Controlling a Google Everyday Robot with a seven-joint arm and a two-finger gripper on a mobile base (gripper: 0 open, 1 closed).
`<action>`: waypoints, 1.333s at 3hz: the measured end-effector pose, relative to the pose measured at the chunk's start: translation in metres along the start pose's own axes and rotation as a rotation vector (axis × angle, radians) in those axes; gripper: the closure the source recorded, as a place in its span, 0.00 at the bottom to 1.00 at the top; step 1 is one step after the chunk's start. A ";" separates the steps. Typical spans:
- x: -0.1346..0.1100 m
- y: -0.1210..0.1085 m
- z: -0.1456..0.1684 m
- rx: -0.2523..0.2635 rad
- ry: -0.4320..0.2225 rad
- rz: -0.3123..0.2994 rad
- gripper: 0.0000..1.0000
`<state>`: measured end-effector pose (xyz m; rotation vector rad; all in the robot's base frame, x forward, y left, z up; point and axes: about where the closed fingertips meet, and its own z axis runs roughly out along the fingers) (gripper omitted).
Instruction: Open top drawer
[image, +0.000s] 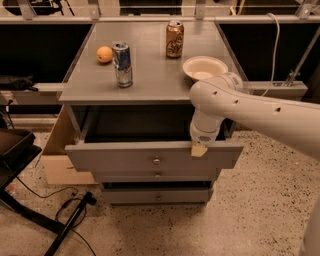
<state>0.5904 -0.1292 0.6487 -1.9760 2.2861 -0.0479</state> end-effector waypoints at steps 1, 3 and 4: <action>0.007 0.011 -0.004 -0.029 0.009 0.004 1.00; 0.012 0.024 -0.006 -0.059 0.017 0.009 1.00; 0.016 0.033 -0.008 -0.081 0.021 0.012 1.00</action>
Offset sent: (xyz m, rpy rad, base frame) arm -0.3853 -0.2033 0.1439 -0.1092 0.8445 -0.1049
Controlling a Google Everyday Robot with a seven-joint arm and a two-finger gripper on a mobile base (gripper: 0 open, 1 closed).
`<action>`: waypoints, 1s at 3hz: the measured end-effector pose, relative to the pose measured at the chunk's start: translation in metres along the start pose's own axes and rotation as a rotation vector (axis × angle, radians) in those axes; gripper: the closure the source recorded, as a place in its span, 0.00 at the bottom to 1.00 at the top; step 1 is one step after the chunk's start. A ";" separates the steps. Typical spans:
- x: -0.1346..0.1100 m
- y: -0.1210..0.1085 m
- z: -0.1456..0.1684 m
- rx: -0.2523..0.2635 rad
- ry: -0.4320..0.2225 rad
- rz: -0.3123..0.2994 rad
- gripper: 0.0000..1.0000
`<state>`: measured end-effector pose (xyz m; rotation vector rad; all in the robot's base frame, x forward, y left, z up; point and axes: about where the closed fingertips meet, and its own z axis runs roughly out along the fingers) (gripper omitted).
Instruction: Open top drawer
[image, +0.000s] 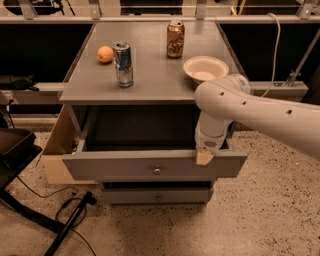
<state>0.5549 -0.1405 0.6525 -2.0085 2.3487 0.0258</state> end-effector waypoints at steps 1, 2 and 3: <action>0.003 0.013 -0.003 -0.023 0.000 -0.010 1.00; 0.003 0.013 -0.003 -0.023 0.000 -0.010 0.84; 0.003 0.013 -0.003 -0.023 0.000 -0.010 0.61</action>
Offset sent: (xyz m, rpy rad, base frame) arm -0.0133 -0.0010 0.0023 0.0032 0.0219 0.0112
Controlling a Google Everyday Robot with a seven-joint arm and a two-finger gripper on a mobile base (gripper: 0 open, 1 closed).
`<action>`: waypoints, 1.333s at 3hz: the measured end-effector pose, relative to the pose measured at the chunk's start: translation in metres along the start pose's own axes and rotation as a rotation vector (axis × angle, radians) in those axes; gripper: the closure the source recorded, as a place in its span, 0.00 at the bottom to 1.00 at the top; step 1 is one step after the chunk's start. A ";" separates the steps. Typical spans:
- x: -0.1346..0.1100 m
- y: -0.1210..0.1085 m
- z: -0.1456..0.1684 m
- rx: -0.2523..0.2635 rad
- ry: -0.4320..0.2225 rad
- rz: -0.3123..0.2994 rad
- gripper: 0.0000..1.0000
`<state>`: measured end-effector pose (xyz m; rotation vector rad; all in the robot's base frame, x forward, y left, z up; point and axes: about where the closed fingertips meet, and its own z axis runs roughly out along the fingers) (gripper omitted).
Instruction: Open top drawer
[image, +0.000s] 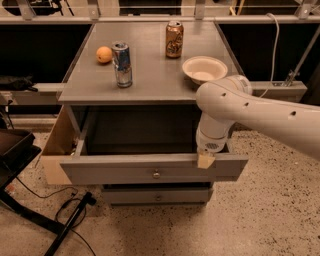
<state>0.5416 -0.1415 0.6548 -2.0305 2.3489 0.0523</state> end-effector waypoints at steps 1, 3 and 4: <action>0.000 0.000 0.000 0.000 0.000 0.000 0.38; 0.000 0.000 0.000 0.000 0.000 0.000 0.00; 0.000 0.000 0.000 0.000 0.000 0.000 0.00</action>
Offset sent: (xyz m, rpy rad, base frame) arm 0.0000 0.0000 0.0000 0.0000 0.0000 0.0000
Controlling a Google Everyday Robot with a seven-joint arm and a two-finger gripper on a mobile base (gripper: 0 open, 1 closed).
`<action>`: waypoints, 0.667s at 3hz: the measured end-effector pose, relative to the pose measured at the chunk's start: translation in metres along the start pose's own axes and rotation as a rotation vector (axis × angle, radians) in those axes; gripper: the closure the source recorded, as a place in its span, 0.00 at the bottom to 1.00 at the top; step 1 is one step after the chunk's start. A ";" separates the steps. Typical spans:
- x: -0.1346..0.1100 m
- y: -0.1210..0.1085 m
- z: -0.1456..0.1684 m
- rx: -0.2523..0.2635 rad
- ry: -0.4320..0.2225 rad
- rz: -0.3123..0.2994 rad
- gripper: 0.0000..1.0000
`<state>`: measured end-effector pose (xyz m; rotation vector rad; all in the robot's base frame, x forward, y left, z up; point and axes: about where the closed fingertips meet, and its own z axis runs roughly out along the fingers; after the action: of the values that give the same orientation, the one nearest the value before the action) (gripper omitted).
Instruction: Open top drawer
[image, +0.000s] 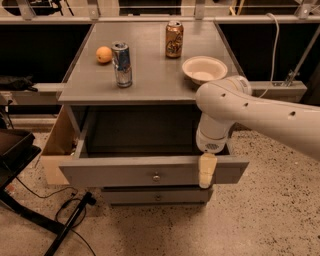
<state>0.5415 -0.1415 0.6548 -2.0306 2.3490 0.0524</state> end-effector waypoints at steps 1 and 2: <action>0.004 0.008 0.006 -0.018 -0.001 0.011 0.00; 0.013 0.048 0.016 -0.092 0.017 0.046 0.18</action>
Offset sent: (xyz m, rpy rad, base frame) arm -0.1063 -0.0091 -0.0318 -0.0174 0.2045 -0.0813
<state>0.4923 -0.1469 0.6378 -2.0232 2.4478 0.1479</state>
